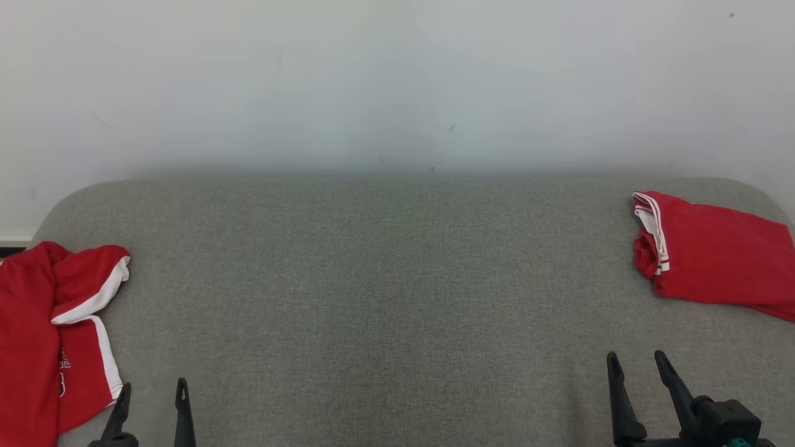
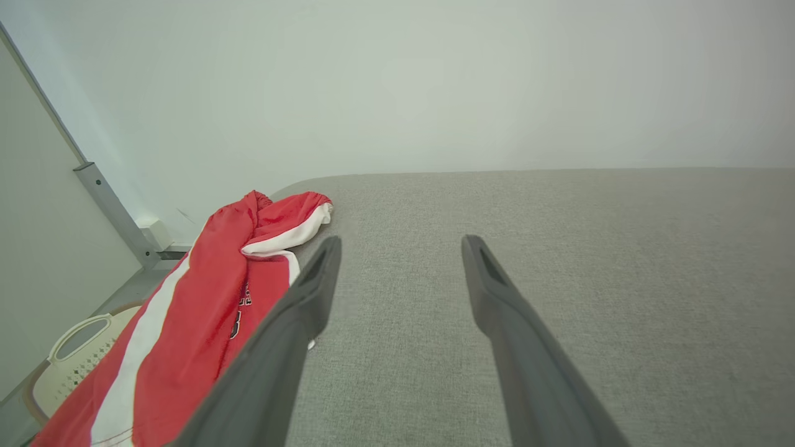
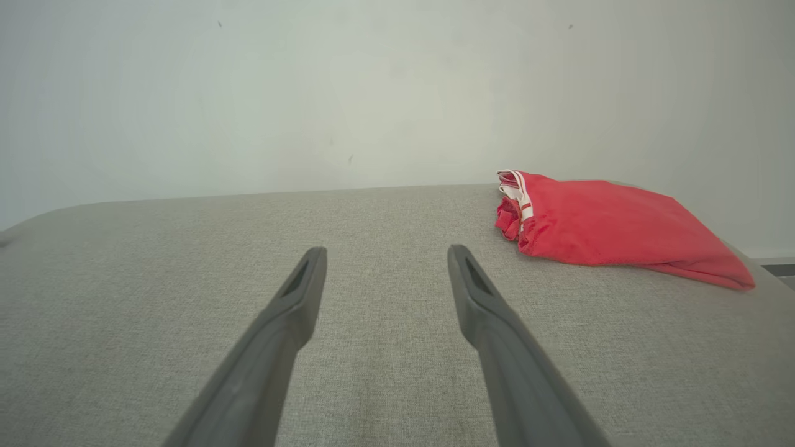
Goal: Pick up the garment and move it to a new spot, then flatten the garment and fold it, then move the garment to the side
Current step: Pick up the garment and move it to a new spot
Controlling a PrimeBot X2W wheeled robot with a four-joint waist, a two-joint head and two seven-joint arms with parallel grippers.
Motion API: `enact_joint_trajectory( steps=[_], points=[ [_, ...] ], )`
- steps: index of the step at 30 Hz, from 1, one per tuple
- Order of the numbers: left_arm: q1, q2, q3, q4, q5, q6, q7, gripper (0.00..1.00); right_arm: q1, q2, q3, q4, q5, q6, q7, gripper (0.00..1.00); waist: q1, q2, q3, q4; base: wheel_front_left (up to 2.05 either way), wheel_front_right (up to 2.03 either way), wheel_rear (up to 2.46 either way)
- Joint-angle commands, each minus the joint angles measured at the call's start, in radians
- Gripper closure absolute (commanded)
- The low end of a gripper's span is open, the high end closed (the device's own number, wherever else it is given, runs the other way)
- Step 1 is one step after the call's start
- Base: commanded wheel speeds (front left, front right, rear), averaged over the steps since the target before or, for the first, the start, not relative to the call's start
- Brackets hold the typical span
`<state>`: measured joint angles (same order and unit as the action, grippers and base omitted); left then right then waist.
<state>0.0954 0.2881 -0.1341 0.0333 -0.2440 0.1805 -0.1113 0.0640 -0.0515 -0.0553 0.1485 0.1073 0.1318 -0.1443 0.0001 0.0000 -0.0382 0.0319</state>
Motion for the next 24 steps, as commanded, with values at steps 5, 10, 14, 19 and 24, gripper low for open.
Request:
enact_joint_trajectory(
  steps=[5,10,14,19,24],
  points=[
    [-0.006,0.001,0.006,-0.012,-0.013,0.011,0.005,0.00,0.021,0.002,0.003,0.010,0.022,-0.002,-0.008,0.00,-0.0001,0.0000,-0.002,0.056,0.00,0.00,0.00],
    [-0.007,0.009,0.010,-0.014,-0.018,0.014,0.008,0.00,0.016,0.001,0.009,0.016,0.027,-0.002,-0.012,0.00,-0.0001,0.0000,-0.003,0.117,0.00,0.00,0.00],
    [0.000,0.015,0.020,-0.018,-0.027,0.022,0.013,0.00,0.012,0.002,0.016,0.027,0.030,-0.002,-0.014,0.00,-0.0001,0.0000,-0.005,0.186,0.00,0.00,0.00],
    [0.016,0.020,0.027,-0.026,-0.029,0.031,0.022,0.00,0.008,0.002,0.028,0.043,0.040,-0.003,-0.018,0.00,-0.0001,0.0000,-0.009,0.276,0.00,0.00,0.00],
    [0.027,0.027,0.032,-0.029,-0.032,0.039,0.031,0.00,0.003,0.002,0.045,0.059,0.051,-0.002,-0.025,0.00,-0.0001,0.0000,-0.015,0.358,0.00,0.00,0.00]
  ],
)
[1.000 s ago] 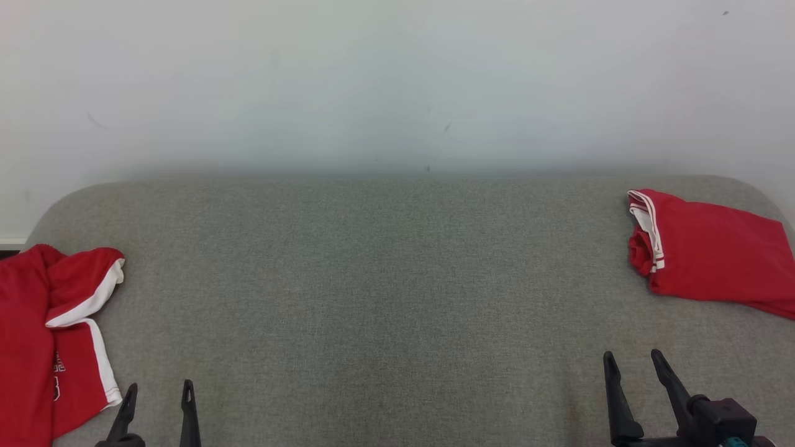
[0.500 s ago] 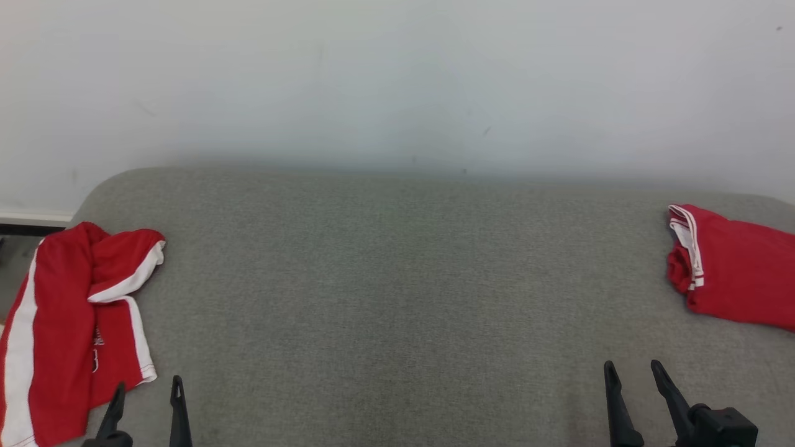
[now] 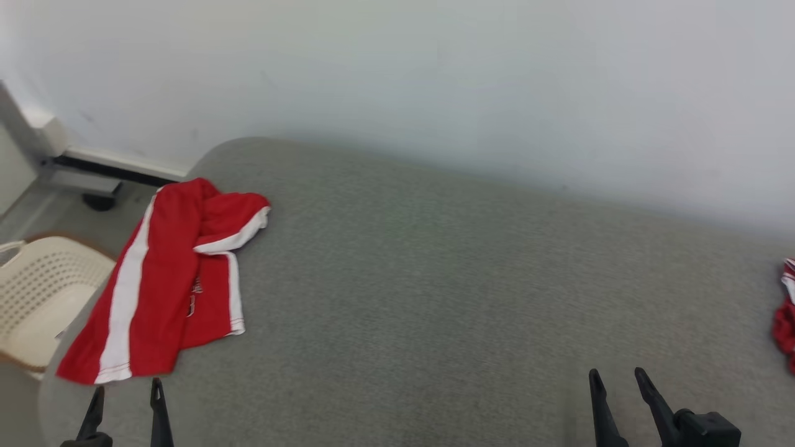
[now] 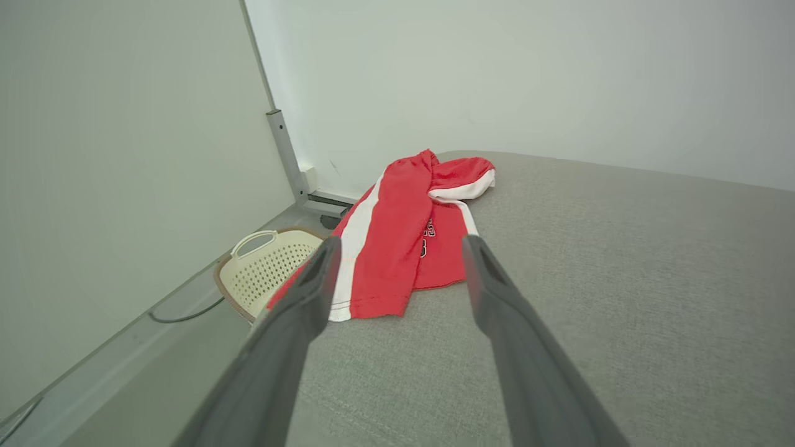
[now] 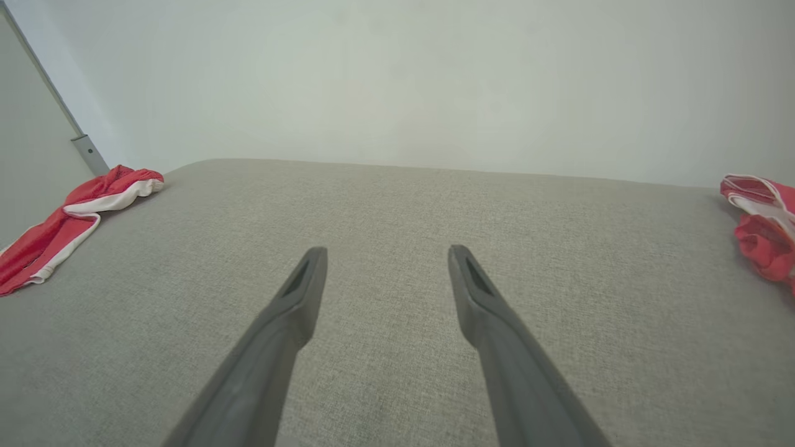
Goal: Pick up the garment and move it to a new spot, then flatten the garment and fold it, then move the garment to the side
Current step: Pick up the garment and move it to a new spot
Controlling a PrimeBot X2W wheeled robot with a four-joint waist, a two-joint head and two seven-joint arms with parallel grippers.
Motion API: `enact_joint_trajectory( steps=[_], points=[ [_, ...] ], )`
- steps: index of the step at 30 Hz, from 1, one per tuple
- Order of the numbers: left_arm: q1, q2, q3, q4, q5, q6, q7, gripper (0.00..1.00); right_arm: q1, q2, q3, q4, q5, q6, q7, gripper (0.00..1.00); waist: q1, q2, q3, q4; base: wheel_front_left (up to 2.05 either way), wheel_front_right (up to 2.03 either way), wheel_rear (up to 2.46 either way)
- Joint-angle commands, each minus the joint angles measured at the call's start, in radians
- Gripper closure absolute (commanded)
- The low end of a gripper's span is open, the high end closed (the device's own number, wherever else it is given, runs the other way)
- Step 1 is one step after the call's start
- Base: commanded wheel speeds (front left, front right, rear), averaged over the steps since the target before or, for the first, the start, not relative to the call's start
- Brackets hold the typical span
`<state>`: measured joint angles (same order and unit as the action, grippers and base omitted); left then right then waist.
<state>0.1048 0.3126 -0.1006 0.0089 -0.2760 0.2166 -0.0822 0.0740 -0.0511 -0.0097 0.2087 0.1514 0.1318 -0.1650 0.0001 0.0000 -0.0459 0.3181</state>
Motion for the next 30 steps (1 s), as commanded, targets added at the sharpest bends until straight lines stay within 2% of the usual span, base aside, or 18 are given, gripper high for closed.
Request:
enact_joint_trajectory(
  steps=[1,8,16,23,28,30],
  points=[
    [0.020,0.004,0.001,-0.006,-0.001,0.005,0.002,0.00,-0.008,0.001,0.005,0.002,0.012,-0.002,-0.006,0.00,-0.0001,0.0000,-0.009,0.084,0.00,0.00,0.00],
    [0.019,0.016,0.014,-0.008,-0.010,0.012,0.008,0.00,-0.012,0.001,0.022,0.024,0.030,-0.002,-0.020,0.00,-0.0001,0.0000,-0.016,0.163,0.00,0.00,0.00],
    [0.038,0.013,0.036,-0.017,-0.031,0.031,0.002,0.00,-0.025,0.001,0.048,0.051,0.040,-0.003,-0.030,0.00,-0.0001,0.0000,-0.014,0.167,0.00,0.00,0.00],
    [-0.029,0.017,0.054,-0.011,-0.068,0.013,0.009,0.00,-0.045,0.001,0.073,0.048,0.040,-0.002,-0.024,0.00,-0.0001,0.0000,0.013,0.111,0.00,0.00,0.00],
    [-0.175,0.056,0.076,0.031,-0.112,-0.033,0.037,0.00,-0.102,0.000,0.092,0.026,0.021,-0.002,-0.015,0.00,-0.0001,0.0000,0.079,0.032,0.00,0.00,0.00],
    [-0.209,0.070,0.090,0.048,-0.123,-0.038,0.044,0.00,-0.119,0.000,0.099,0.020,0.018,-0.002,-0.014,0.00,-0.0001,0.0000,0.096,0.010,0.00,0.00,0.00]
  ],
)
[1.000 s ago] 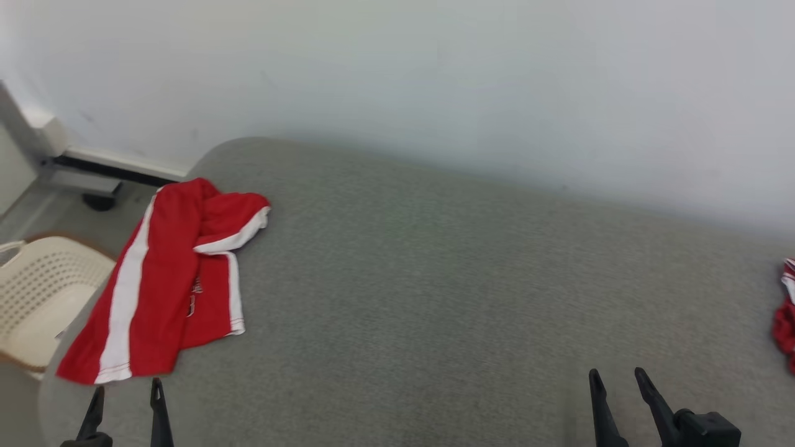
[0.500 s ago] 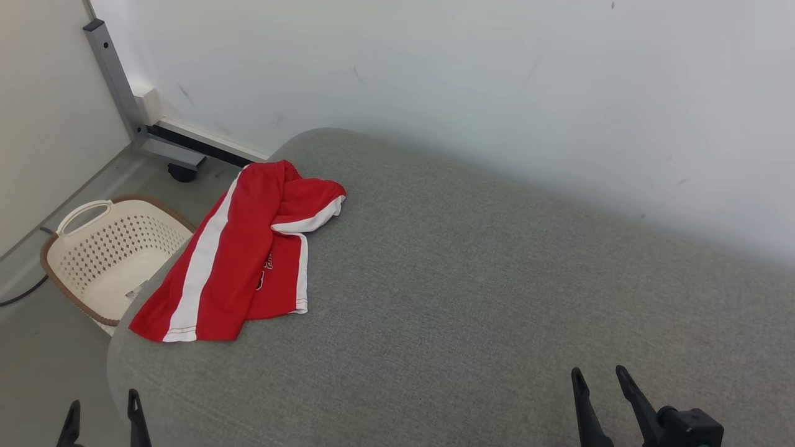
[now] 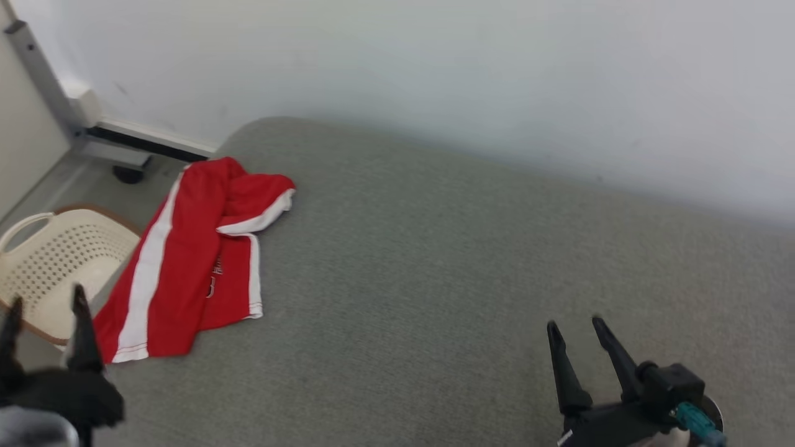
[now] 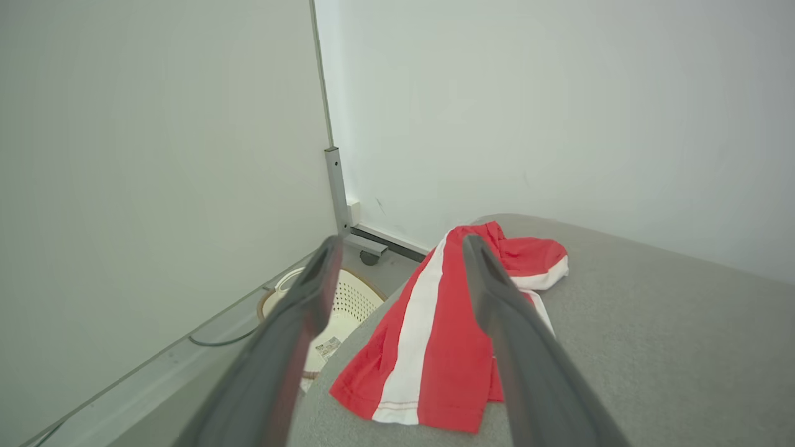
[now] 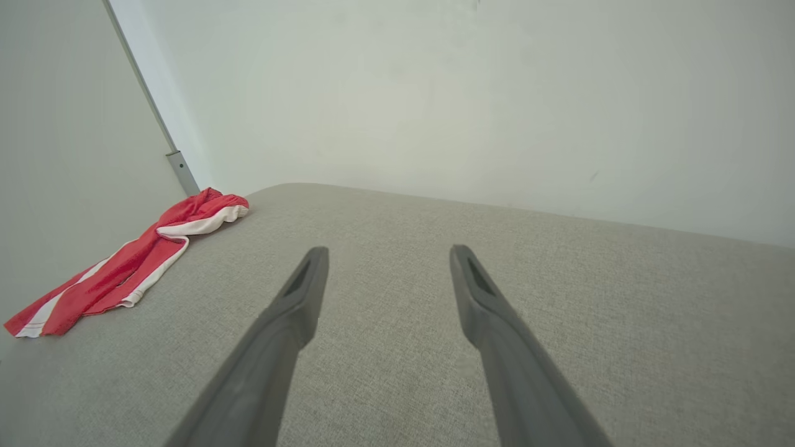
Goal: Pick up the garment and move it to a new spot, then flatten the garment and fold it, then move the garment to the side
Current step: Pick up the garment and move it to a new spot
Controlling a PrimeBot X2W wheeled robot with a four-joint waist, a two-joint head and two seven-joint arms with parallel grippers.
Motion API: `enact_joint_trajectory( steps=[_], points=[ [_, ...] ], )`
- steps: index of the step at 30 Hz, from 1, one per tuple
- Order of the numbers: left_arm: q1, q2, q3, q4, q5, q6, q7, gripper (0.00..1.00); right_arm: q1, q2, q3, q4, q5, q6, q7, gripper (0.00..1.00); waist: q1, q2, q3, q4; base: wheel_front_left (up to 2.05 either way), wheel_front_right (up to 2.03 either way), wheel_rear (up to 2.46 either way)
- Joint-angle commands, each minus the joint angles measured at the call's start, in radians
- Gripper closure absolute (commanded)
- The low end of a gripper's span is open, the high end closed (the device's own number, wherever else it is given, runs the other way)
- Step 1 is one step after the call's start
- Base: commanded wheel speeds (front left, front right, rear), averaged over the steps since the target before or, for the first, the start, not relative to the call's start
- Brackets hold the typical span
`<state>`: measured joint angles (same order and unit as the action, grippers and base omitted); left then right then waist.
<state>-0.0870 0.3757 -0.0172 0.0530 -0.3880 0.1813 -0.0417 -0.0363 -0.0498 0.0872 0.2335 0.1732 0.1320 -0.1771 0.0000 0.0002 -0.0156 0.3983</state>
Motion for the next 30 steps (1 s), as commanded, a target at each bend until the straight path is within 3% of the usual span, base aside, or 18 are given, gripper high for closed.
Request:
enact_joint_trajectory(
  steps=[1,10,15,22,30],
  points=[
    [-0.048,0.024,0.016,0.031,-0.018,-0.009,0.024,0.00,-0.029,-0.001,0.011,-0.010,-0.003,-0.003,-0.002,0.00,0.0000,-0.0002,0.082,-0.094,0.00,0.00,0.00],
    [-0.374,0.179,0.093,0.272,-0.096,-0.107,0.088,0.00,-0.192,-0.001,0.103,-0.028,0.033,-0.003,-0.028,0.00,0.0000,-0.0002,0.246,-0.301,0.00,0.00,0.00],
    [-0.513,0.227,0.098,0.413,-0.125,-0.147,0.118,0.00,-0.246,-0.001,0.127,-0.026,0.044,-0.003,-0.047,0.00,0.0000,-0.0002,0.315,-0.382,0.00,0.00,0.00],
    [-0.641,0.271,0.069,0.640,-0.125,-0.194,0.164,0.00,-0.290,-0.001,0.131,-0.017,0.040,-0.003,-0.063,0.00,0.0000,-0.0002,0.372,-0.463,0.00,0.00,0.00],
    [-0.703,0.279,0.036,0.891,-0.136,-0.238,0.243,0.00,-0.295,-0.001,0.127,-0.016,0.027,-0.003,-0.072,0.00,0.0000,-0.0002,0.394,-0.495,0.00,0.00,0.00]
  ],
)
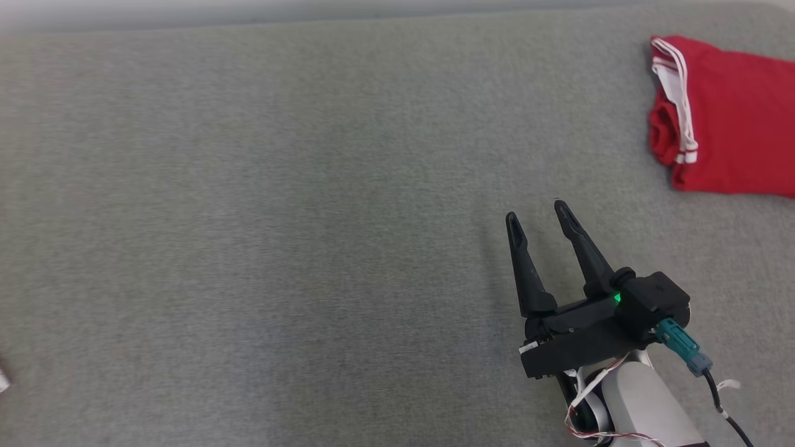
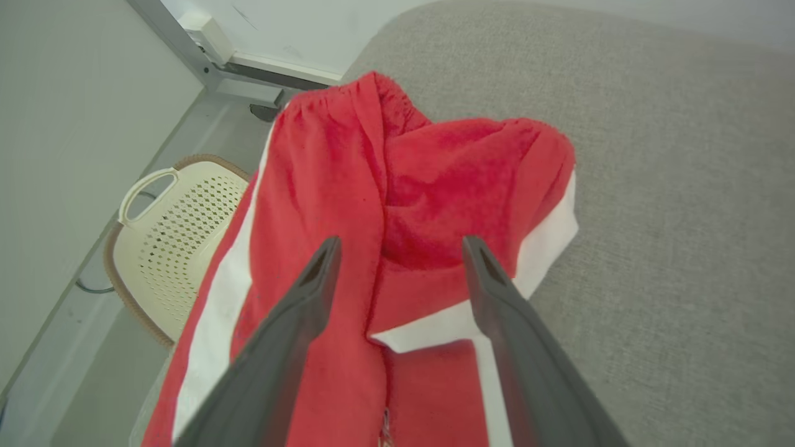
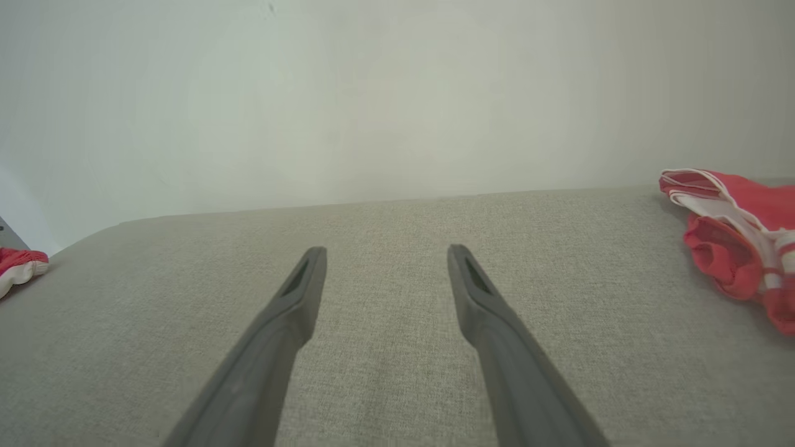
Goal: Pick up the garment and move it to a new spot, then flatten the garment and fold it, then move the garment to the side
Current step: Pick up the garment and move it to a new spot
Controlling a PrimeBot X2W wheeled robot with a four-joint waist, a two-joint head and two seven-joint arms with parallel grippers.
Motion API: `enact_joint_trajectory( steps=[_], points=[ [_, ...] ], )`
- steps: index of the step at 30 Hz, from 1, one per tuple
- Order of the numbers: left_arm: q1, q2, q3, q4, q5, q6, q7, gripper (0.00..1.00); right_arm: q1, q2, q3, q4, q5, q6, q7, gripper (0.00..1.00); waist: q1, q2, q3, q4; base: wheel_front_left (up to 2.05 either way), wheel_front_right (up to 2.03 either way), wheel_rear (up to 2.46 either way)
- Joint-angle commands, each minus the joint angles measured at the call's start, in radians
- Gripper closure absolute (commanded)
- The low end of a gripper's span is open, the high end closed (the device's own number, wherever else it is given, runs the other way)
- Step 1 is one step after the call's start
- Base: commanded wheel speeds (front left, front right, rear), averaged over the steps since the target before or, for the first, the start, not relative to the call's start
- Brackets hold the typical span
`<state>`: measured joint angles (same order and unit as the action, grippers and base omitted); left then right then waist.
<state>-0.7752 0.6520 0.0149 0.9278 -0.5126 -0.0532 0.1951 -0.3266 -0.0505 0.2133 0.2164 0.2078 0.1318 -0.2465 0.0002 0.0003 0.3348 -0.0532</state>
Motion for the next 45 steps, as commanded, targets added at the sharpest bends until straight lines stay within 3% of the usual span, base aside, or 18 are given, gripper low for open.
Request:
enact_joint_trajectory(
  steps=[1,8,10,12,20,29,37,45],
  points=[
    [-0.016,0.001,-0.002,0.046,-0.009,-0.009,0.021,0.00,-0.005,0.000,0.000,0.001,-0.008,-0.002,-0.003,0.00,-0.0002,-0.0003,0.044,-0.044,0.00,0.00,0.00],
    [-0.038,-0.011,-0.034,0.212,-0.004,-0.025,0.070,0.00,-0.014,0.000,-0.007,-0.006,-0.029,-0.002,0.008,0.00,-0.0002,-0.0003,0.046,-0.041,0.00,0.00,0.00],
    [-0.044,-0.026,-0.039,0.220,0.003,-0.007,0.042,0.00,-0.010,0.000,-0.010,-0.007,-0.035,-0.002,0.013,0.00,-0.0002,-0.0003,0.041,-0.037,0.00,0.00,0.00],
    [-0.039,-0.020,-0.053,0.231,0.011,-0.009,0.016,1.00,-0.004,0.000,-0.012,-0.010,-0.037,-0.002,0.015,0.00,-0.0002,-0.0003,0.037,-0.034,0.00,0.00,0.00],
    [-0.096,-0.003,-0.091,0.216,0.046,-0.035,-0.109,1.00,0.017,0.000,-0.026,-0.003,-0.039,-0.002,0.024,0.00,-0.0002,-0.0003,0.000,-0.013,0.00,0.00,0.00],
    [-0.250,-0.012,-0.181,0.078,0.090,-0.072,-0.248,1.00,0.049,0.000,-0.059,0.013,-0.022,-0.002,0.019,0.00,-0.0002,-0.0003,-0.073,0.015,0.00,0.00,0.00],
    [-0.332,-0.076,-0.321,-0.159,0.104,-0.076,-0.213,1.00,0.067,0.000,-0.073,0.035,0.008,-0.002,0.003,0.00,-0.0002,-0.0003,-0.121,-0.024,0.00,0.00,0.00],
    [-0.246,-0.126,-0.430,-0.465,0.051,-0.075,-0.104,1.00,0.084,0.000,-0.076,0.046,0.020,-0.002,-0.007,0.00,-0.0002,-0.0003,-0.133,-0.108,0.00,0.00,0.00]
  ],
)
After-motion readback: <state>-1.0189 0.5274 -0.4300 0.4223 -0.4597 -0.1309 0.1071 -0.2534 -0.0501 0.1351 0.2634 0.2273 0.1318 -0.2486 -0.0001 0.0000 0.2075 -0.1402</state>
